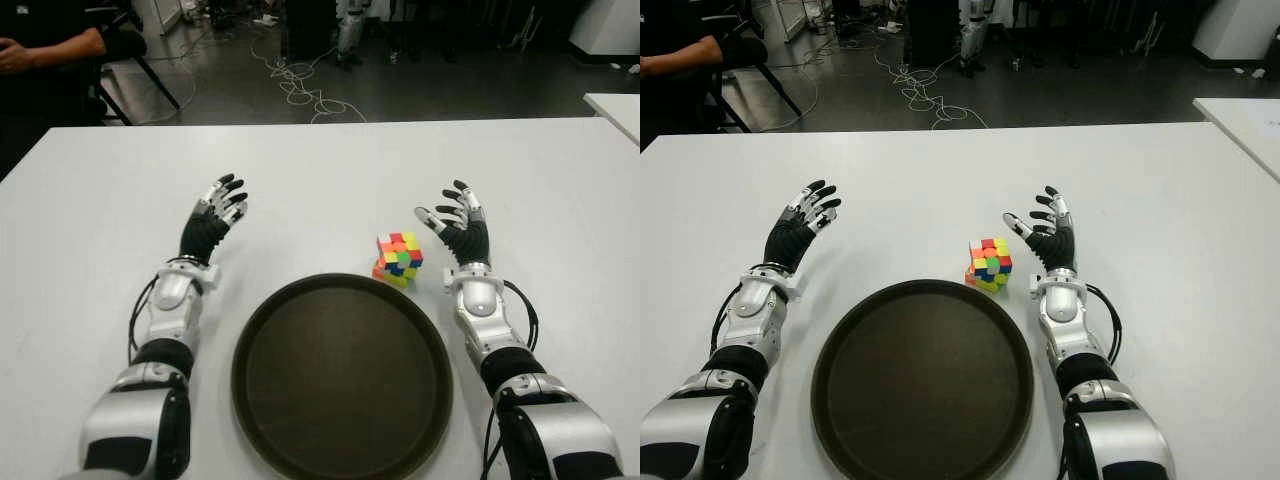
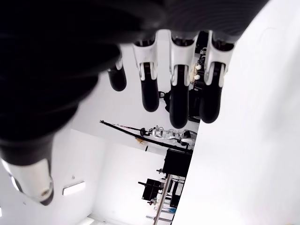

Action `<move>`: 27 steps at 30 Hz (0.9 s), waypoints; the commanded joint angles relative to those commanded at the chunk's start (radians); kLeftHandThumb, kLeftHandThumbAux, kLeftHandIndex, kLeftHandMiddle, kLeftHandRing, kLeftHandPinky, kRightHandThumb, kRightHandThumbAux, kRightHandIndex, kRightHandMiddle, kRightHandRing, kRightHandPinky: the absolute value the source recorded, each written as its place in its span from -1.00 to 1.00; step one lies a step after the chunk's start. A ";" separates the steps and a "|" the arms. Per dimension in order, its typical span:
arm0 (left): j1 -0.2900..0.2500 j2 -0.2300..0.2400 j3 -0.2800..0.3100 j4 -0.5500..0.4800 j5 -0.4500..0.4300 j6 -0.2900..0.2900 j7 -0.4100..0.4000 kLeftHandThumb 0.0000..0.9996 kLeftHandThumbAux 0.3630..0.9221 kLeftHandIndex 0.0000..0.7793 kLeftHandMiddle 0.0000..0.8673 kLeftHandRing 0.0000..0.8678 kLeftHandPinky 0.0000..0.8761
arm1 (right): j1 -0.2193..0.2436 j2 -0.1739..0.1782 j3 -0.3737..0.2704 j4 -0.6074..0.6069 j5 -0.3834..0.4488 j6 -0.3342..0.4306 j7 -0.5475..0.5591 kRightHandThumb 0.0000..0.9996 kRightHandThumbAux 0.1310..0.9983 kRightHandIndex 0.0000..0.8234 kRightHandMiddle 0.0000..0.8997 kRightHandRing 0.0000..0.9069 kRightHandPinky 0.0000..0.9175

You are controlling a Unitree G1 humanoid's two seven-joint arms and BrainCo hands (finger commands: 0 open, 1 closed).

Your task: Pick up the Rubik's Cube and put it in the plate

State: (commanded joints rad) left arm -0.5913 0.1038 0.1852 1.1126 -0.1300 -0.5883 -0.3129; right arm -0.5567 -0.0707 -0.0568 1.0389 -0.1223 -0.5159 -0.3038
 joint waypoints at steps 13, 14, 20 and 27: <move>0.001 0.005 -0.009 0.000 0.006 -0.004 0.002 -0.91 -0.03 -0.79 -0.63 -0.69 -0.74 | -0.001 0.002 -0.001 0.002 0.005 0.006 0.004 -0.85 0.07 -0.68 -0.50 -0.38 -0.28; 0.001 0.005 -0.009 0.000 0.006 -0.004 0.003 -0.91 -0.03 -0.78 -0.63 -0.69 -0.74 | -0.001 0.002 0.000 0.002 0.005 0.005 0.004 -0.85 0.07 -0.67 -0.49 -0.38 -0.28; -0.001 0.007 -0.014 0.001 0.009 -0.002 0.009 -0.92 0.01 -0.77 -0.62 -0.69 -0.75 | -0.003 0.002 0.000 0.003 0.004 0.008 0.001 -0.83 0.09 -0.66 -0.49 -0.38 -0.27; 0.000 0.007 -0.015 0.001 0.008 0.003 0.011 -0.92 0.09 -0.78 -0.64 -0.72 -0.77 | -0.003 0.004 -0.001 0.005 0.006 0.005 0.000 -0.84 0.09 -0.66 -0.49 -0.37 -0.26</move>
State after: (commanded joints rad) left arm -0.5912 0.1108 0.1705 1.1134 -0.1220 -0.5856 -0.3022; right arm -0.5598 -0.0672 -0.0583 1.0435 -0.1167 -0.5112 -0.3039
